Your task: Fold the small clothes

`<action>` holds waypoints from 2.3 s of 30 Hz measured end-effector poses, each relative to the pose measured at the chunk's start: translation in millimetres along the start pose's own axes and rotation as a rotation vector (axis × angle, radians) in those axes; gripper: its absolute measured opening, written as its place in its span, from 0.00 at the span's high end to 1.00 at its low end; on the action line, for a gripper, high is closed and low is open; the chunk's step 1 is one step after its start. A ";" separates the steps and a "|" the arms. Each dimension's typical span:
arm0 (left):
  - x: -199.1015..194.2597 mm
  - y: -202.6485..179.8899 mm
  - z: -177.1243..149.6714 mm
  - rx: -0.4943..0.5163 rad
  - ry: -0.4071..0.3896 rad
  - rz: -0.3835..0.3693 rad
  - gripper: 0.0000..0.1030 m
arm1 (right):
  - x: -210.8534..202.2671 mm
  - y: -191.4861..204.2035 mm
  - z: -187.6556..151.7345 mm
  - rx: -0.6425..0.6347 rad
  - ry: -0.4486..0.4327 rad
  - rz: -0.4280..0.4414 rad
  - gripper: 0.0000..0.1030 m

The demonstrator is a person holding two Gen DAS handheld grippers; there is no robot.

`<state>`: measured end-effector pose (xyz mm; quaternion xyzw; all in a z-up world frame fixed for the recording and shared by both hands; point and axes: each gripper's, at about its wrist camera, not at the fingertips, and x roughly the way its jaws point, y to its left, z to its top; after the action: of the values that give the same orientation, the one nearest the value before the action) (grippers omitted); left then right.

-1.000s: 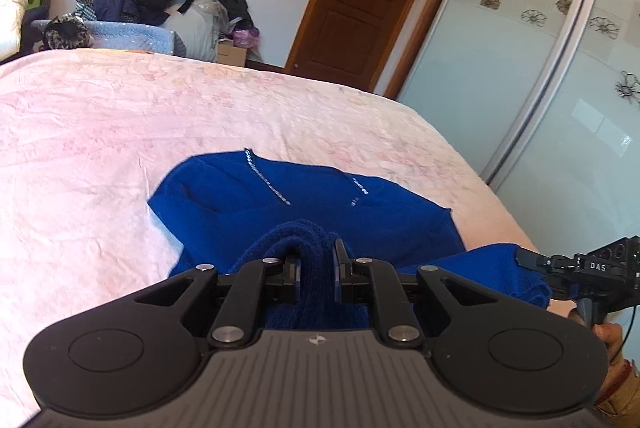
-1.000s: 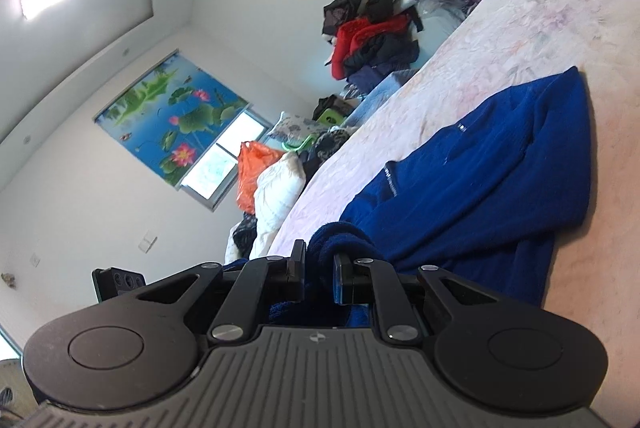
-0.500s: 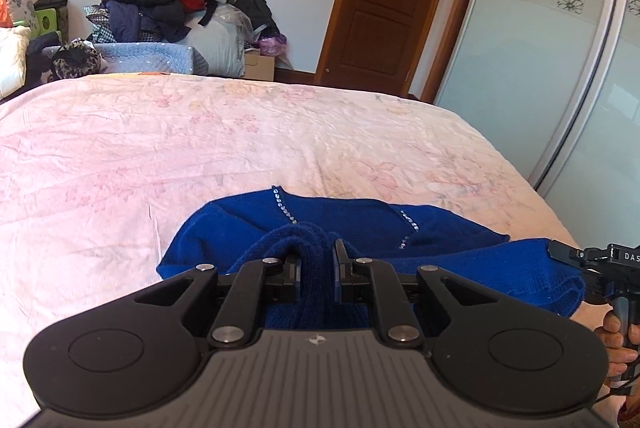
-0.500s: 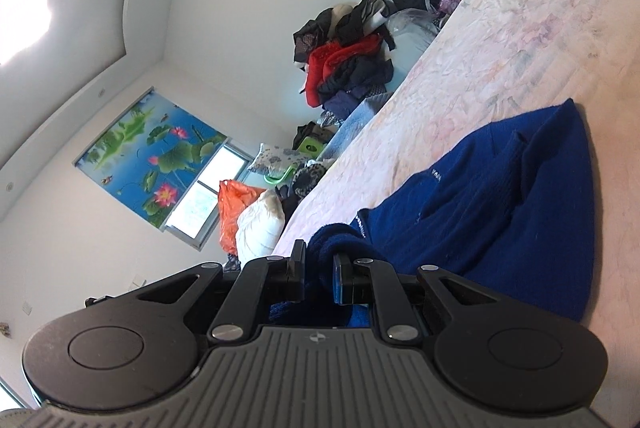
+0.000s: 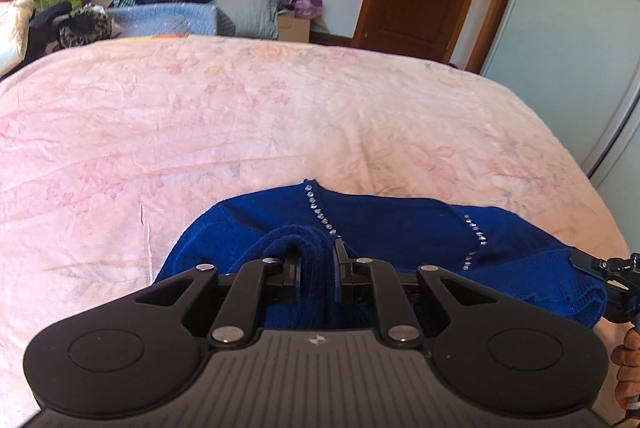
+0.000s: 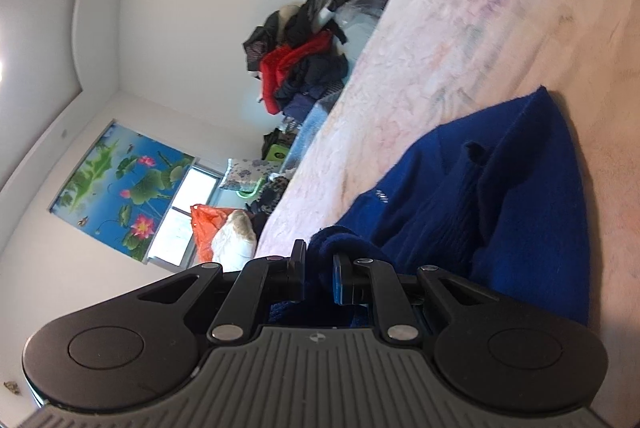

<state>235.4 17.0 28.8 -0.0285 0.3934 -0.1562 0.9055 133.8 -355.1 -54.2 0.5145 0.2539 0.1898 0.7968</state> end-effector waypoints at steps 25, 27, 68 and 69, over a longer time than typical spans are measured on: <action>41.8 94.5 5.5 -0.565 0.157 -0.253 0.82 | 8.8 -12.5 32.7 0.135 -0.184 -0.035 0.34; 36.0 93.7 8.2 -0.550 0.138 -0.222 0.82 | 4.2 -8.1 34.5 0.106 -0.217 -0.056 0.31; 9.8 67.7 -24.9 -0.060 0.018 0.446 0.45 | 117.0 103.8 -55.9 -0.887 0.251 -0.458 0.35; 4.9 68.1 -29.6 -0.055 0.022 0.439 0.45 | 125.3 101.9 -64.3 -0.907 0.281 -0.476 0.31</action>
<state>234.9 82.3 -7.0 0.0348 0.4042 0.0554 0.9124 191.2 -197.3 -9.0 0.0159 0.3605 0.1617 0.9185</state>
